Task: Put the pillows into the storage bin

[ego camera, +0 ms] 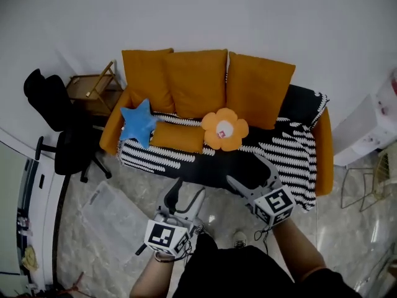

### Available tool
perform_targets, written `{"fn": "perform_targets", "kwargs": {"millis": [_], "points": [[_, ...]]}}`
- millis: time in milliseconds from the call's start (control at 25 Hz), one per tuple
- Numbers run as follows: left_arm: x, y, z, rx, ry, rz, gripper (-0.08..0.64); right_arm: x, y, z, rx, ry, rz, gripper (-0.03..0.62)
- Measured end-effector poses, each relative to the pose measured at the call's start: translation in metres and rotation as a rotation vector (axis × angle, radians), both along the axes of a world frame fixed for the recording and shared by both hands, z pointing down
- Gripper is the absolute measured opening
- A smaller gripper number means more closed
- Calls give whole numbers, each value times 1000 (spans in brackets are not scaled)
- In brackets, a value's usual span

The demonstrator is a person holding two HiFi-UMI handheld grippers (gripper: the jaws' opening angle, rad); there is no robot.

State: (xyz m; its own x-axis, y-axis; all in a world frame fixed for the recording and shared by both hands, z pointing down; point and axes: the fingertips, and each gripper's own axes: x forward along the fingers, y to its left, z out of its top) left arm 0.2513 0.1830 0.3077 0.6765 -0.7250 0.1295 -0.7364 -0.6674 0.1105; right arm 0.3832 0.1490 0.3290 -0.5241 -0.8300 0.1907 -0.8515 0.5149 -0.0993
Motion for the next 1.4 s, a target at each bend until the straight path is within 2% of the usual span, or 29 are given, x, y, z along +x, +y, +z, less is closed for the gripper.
{"fn": "perform_targets", "kwargs": {"millis": [360,680,960,1400], "points": [[-42,-66,-6,22,5,127,253,-34,-55,-4,1,-8,133,387],[-52,-99,2,3,23,155,253,-44,-84,3,-21,0,160,387],[-26,-134,18,-32,21,123,253,-22,-124,22,-61,-17,124,385],[54,-210,39,-98,-15,7,253,50,-217,63,-145,-75,9,387]]}}
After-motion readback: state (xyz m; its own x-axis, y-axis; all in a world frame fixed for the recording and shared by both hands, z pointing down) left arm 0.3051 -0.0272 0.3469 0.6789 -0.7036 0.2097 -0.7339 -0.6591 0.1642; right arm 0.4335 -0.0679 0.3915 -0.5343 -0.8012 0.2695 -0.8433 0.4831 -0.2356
